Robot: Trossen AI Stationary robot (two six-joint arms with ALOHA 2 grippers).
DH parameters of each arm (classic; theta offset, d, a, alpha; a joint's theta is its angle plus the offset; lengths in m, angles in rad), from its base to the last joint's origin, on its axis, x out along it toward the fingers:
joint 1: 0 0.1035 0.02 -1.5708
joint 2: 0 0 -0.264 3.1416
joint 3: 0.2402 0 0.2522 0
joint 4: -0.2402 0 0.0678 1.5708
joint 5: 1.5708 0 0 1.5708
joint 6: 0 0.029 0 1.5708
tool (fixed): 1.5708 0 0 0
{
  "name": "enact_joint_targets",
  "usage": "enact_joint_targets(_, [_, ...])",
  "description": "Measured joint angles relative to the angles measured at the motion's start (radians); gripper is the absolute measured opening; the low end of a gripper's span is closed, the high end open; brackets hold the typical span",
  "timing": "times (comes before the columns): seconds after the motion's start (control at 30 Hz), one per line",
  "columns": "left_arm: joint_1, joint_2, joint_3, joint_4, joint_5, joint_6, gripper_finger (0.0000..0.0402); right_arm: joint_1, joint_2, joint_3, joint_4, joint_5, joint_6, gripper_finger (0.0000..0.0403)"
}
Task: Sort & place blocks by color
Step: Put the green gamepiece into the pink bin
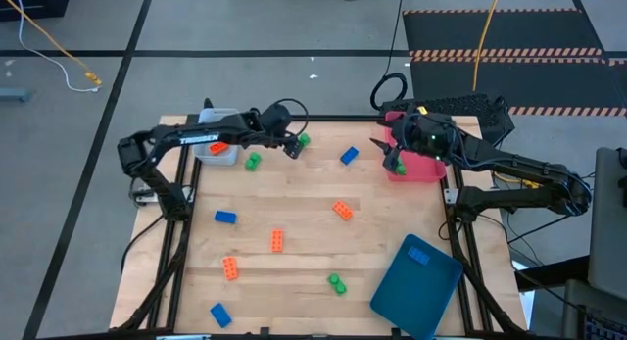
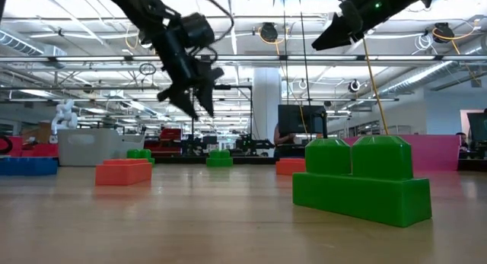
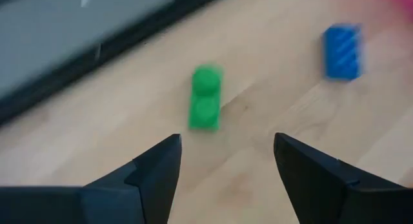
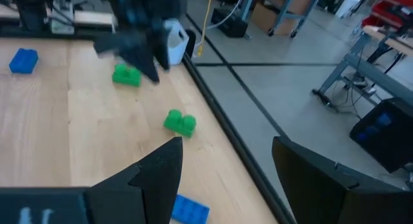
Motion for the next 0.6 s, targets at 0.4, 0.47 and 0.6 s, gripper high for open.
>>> enact_joint_targets(0.4, [0.003, 0.172, 0.115, -0.007, 0.042, 0.066, 0.0248, 0.0, -0.039, 0.0, 0.004, 0.002, -0.041, 0.0233])
enact_joint_targets(0.47, [0.011, 0.202, 0.145, -0.051, 0.041, 0.085, 0.0248, 0.0, -0.04, 0.0, 0.018, 0.002, -0.052, 0.0233])
enact_joint_targets(0.6, [0.034, 0.257, 0.188, -0.121, 0.03, 0.106, 0.0248, 0.0, -0.041, 0.0, 0.06, 0.002, -0.054, 0.0233])
